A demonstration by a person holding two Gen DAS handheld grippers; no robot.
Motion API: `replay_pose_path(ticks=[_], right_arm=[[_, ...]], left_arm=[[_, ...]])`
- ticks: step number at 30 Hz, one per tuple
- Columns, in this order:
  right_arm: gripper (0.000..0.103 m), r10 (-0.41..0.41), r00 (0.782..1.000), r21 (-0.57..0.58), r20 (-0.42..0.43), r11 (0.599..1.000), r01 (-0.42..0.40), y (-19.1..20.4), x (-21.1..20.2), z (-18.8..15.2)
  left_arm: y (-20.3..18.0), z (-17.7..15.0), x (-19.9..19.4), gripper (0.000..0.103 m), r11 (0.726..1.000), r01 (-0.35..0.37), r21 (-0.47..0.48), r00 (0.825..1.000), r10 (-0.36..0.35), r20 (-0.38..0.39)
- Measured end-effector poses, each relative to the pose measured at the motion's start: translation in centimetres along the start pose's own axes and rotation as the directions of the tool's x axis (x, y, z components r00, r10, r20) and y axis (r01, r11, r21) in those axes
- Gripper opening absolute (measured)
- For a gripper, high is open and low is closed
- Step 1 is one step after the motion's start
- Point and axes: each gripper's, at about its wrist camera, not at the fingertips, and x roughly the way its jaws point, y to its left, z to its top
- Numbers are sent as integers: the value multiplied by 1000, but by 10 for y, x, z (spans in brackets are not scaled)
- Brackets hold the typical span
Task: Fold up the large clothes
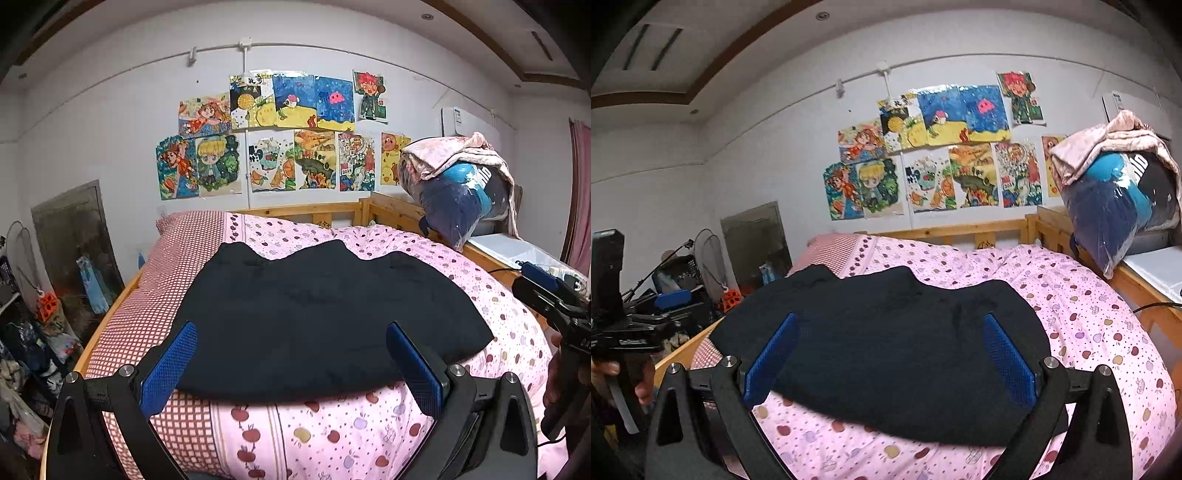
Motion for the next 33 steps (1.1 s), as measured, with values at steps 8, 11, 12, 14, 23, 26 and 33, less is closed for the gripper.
replay_pose_path(ticks=[8, 11, 12, 14, 23, 26, 33], right_arm=[[100, -15, 1000, -65, 23, 998, 16, 27, -29, -29], [100, 9, 1000, -61, -9, 998, -9, 34, -33, -39], [100, 7, 1000, -62, -16, 998, -8, 36, -33, -42], [100, 1, 1000, -62, -21, 998, -2, 38, -34, -48], [100, -86, 996, -31, 0, 996, 86, 40, -32, -67], [100, -123, 992, -25, -7, 992, 122, 39, -27, -72], [100, -133, 991, -33, -31, 991, 132, 43, -21, -76]], left_arm=[[3, -27, -17, 103, 1000, 16, -10, 1000, -16, 0], [8, -37, -19, 103, 1000, 15, -13, 1000, -15, -8], [11, -41, -19, 103, 1000, 17, -24, 1000, -18, -10], [14, -48, -18, 103, 999, 18, -36, 1000, -19, -7], [25, -73, -9, 103, 997, 13, -70, 1000, -12, 13], [30, -77, -6, 103, 996, 9, -92, 1000, -8, 12], [34, -83, 0, 103, 994, 4, -113, 1000, -5, -9]])
